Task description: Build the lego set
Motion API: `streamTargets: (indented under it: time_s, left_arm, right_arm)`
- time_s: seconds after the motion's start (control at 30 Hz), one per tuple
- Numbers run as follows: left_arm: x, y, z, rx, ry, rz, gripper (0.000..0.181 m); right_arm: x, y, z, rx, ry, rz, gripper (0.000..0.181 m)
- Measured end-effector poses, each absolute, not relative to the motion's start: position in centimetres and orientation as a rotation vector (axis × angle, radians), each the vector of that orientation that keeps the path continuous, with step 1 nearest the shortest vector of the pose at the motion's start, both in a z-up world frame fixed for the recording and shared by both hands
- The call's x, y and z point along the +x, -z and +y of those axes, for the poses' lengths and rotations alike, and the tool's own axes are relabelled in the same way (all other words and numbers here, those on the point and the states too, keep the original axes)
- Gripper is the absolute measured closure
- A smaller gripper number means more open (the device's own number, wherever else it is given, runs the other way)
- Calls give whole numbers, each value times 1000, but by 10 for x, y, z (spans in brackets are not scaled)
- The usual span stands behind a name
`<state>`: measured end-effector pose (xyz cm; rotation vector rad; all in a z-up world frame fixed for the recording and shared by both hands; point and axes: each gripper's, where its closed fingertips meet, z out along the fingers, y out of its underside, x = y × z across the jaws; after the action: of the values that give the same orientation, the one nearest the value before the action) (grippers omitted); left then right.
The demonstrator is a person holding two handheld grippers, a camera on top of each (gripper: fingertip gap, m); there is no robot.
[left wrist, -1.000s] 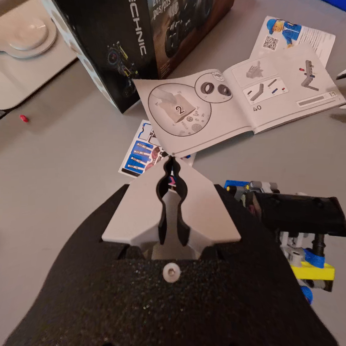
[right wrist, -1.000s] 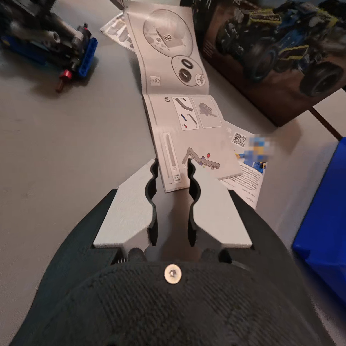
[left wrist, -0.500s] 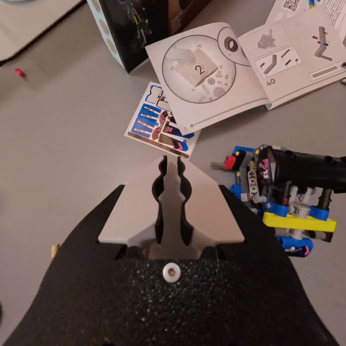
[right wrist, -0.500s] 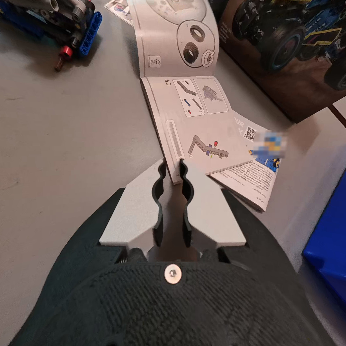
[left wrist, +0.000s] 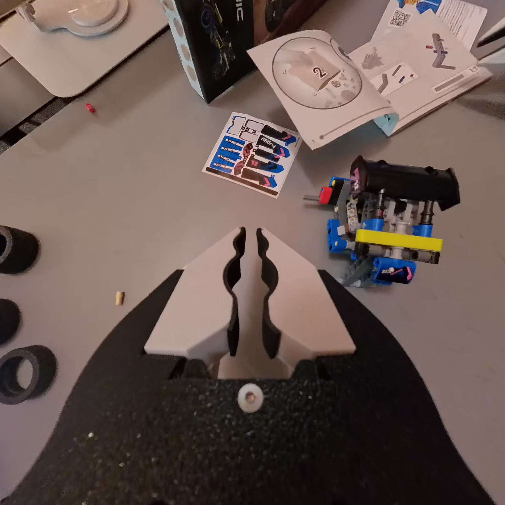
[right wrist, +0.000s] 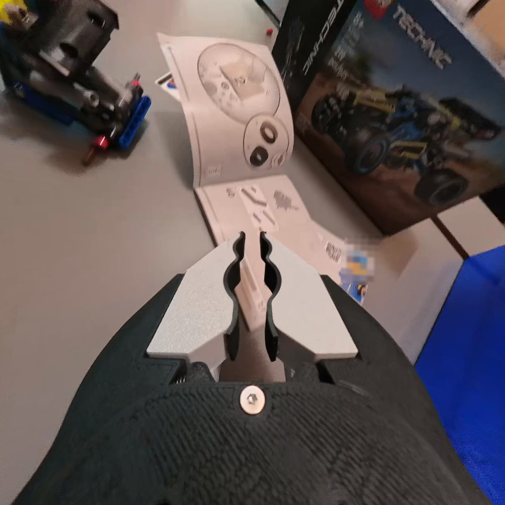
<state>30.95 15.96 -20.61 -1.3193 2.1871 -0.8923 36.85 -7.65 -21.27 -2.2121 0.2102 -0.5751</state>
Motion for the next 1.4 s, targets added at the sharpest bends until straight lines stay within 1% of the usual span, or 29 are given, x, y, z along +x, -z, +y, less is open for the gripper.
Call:
streamTargets:
  time_s: [0.03,0.1,0.23,0.33,0.4,0.53,0.6,0.67,0.7,0.77,0.83,0.93,0.97,1.0,1.07,1.1,1.17,1.3,1.37,1.4]
  left_arm:
    - [308,204,161,-1329,910,2169,176]
    - [307,197,165,-1344,948,2119,177]
    - [294,182,176,-1354,981,2042,177]
    - [273,173,197,-1361,972,1987,177]
    - [258,169,219,-1384,964,1935,177]
    - [231,163,282,-1450,904,1817,176]
    - [223,153,332,-1464,810,1728,174]
    - [219,136,398,-1510,727,1582,172]
    - [219,129,431,-1560,721,1508,168]
    - [225,124,494,-1695,739,1394,151]
    - [236,133,553,-1852,751,1293,134]
    - [262,164,602,-2120,880,1181,126]
    - [269,175,612,-2179,889,1153,125]
    - [275,182,620,-2207,883,1132,126]
    - [286,187,627,-2197,888,1115,139]
    - [289,187,629,-2167,866,1121,158]
    - [295,177,636,-2052,819,1112,179]
    - [296,129,650,-1737,654,1107,181]
    - [298,127,652,-1670,569,1167,181]
    - [301,139,648,-1723,570,1214,181]
  right_arm:
    - [377,211,-65,-2206,600,213,176]
    - [399,215,-43,-2201,636,270,181]
    - [413,231,2,-2296,638,110,181]
    - [410,252,16,-2431,603,-17,181]
    - [410,254,22,-2434,601,-51,181]
    - [401,253,22,-2445,482,-46,181]
    - [403,248,19,-2424,500,-25,181]
    - [398,242,17,-2396,472,-46,178]
    - [398,238,16,-2385,463,-37,175]
    - [402,232,11,-2368,462,7,169]
    - [409,225,3,-2349,474,68,168]
    - [416,206,-5,-2283,501,149,166]
    - [416,199,-7,-2250,497,174,166]
    - [417,194,-9,-2223,487,203,165]
    - [416,187,-14,-2200,482,242,165]
    - [415,185,-17,-2200,497,250,165]
    - [413,182,-25,-2219,526,257,165]
    - [404,164,-26,-2211,581,258,166]
    - [397,151,-16,-2200,574,223,165]
    - [394,144,-10,-2203,568,206,166]
